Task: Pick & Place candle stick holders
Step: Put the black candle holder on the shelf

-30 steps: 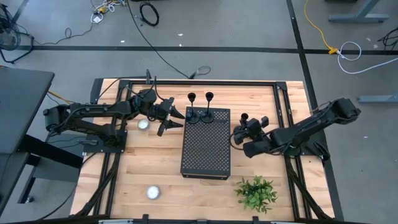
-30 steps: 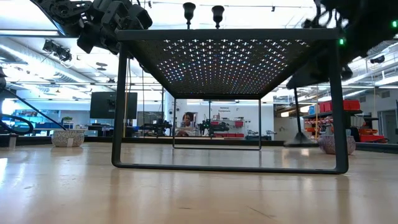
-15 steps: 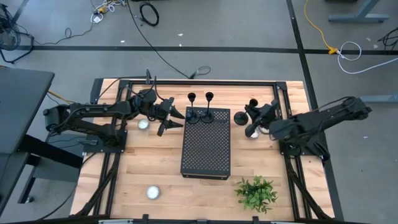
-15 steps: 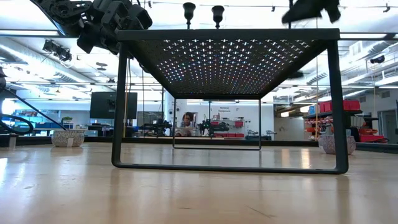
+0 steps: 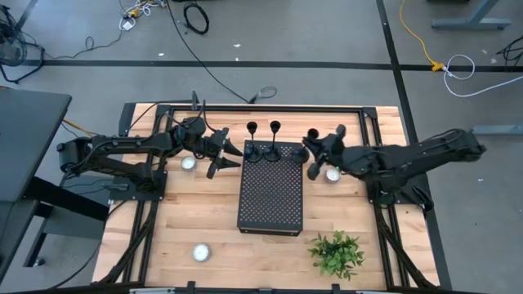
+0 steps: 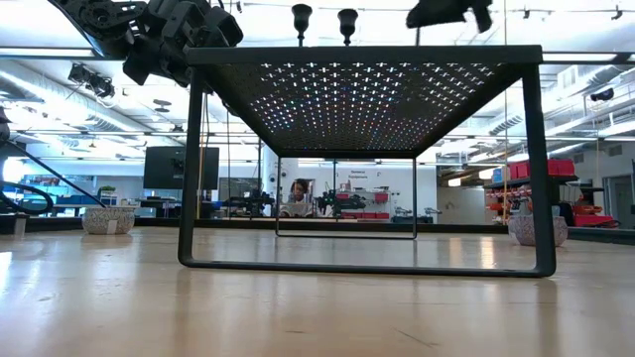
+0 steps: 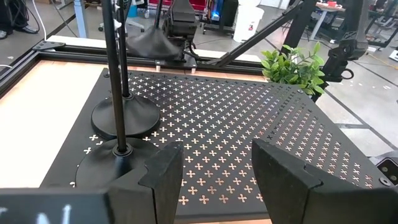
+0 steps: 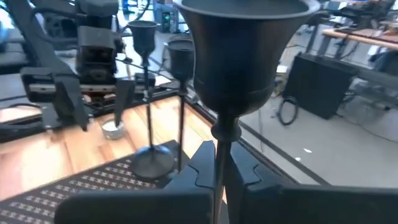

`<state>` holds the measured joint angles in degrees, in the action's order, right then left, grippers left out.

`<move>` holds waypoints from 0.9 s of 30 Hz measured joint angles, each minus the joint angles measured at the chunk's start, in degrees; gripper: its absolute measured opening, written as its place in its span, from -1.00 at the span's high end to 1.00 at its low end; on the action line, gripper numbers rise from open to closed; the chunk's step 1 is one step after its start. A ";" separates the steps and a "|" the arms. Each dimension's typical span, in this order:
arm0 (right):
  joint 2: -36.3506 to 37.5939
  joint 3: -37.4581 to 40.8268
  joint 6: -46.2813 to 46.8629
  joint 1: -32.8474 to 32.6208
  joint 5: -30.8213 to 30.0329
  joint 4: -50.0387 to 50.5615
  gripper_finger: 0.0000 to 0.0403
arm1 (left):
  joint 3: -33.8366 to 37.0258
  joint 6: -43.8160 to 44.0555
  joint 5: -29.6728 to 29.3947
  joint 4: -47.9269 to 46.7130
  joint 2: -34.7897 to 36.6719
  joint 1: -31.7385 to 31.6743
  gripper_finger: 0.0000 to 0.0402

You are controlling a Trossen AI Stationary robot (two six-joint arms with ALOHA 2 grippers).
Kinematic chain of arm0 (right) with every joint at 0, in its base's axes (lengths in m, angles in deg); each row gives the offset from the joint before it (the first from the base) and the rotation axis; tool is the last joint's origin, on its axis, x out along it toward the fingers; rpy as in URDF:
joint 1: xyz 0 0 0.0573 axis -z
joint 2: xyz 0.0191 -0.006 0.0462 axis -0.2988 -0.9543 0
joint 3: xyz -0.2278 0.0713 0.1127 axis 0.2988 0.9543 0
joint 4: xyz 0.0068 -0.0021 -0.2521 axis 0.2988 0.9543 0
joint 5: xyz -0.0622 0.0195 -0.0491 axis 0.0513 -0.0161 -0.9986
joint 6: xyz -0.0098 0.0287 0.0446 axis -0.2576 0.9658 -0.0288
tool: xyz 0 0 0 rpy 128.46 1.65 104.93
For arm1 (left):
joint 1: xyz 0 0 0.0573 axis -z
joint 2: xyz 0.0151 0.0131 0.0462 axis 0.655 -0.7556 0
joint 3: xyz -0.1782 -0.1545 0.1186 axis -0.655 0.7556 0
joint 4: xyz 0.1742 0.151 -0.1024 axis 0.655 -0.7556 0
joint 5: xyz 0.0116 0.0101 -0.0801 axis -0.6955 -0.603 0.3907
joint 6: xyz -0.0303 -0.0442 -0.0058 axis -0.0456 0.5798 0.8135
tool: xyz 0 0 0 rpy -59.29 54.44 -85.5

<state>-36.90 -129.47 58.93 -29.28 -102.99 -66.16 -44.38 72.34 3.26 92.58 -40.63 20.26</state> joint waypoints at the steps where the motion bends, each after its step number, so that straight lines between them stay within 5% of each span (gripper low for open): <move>1: -0.78 0.00 -0.03 0.75 1.60 -1.23 0.99 | 0.00 0.02 0.00 -0.01 0.00 0.00 0.04; 5: -3.47 0.00 -0.66 3.25 6.97 -3.45 0.99 | 0.00 0.22 0.00 0.00 0.00 0.00 0.04; 27: -7.18 -0.01 -0.33 9.90 13.40 -3.18 0.99 | 0.00 0.27 0.00 -0.09 0.02 0.02 0.04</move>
<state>-44.08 -129.48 58.60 -19.38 -89.59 -69.34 -44.38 72.60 3.26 92.49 -40.60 20.28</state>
